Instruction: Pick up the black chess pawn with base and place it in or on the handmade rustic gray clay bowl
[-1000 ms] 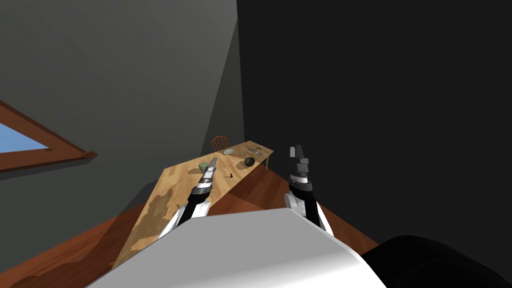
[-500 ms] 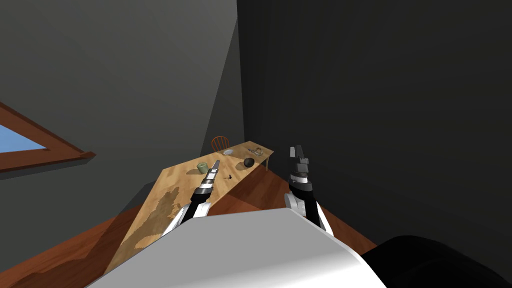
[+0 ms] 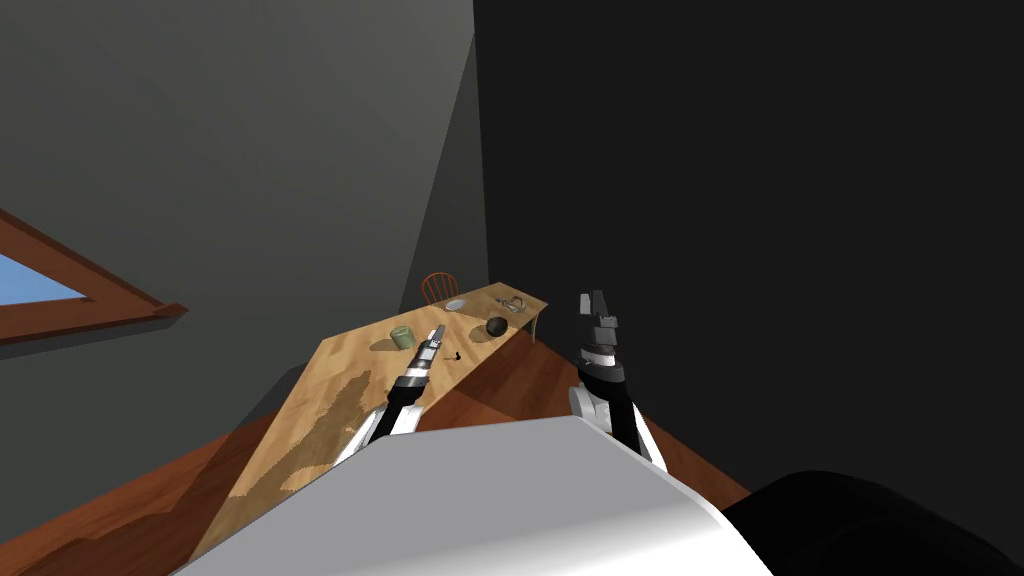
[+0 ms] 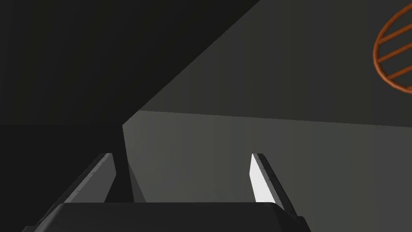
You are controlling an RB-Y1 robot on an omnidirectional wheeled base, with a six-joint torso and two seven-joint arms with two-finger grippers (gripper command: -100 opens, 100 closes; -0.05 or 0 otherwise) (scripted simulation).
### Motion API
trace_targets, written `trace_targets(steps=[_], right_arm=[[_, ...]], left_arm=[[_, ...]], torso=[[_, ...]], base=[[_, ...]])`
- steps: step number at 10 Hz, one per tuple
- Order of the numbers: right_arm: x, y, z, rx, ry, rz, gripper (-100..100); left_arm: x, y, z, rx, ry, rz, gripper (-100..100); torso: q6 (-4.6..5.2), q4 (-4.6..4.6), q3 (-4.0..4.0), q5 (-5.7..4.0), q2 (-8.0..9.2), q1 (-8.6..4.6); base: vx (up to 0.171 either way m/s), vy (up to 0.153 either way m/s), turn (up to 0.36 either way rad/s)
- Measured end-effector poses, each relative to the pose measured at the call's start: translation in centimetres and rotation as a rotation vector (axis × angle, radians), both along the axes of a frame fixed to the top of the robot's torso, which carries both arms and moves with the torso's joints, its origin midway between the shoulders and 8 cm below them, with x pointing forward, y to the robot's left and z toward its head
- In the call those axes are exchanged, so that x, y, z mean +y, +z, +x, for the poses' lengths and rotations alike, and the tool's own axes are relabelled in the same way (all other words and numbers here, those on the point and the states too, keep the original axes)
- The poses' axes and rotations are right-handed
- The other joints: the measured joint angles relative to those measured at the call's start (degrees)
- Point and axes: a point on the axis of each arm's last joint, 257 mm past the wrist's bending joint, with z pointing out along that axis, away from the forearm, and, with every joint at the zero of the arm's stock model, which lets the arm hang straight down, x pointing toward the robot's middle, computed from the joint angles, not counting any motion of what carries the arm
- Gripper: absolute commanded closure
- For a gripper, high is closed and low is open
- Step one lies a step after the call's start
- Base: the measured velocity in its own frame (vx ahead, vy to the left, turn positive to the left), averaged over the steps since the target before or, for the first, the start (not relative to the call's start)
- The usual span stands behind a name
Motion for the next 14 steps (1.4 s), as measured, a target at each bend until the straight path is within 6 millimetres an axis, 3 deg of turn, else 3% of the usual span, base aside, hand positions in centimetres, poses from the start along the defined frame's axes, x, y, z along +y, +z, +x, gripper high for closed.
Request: trace_targets(steps=[14], right_arm=[[0.0,0.0,0.0,0.000,0.000,0.000,0]], left_arm=[[2.4,-11.7,2.1,0.226,0.079,0.233,-100]], torso=[[0.00,0.00,0.00,0.00,0.01,0.00]], base=[[0.030,-0.024,0.013]])
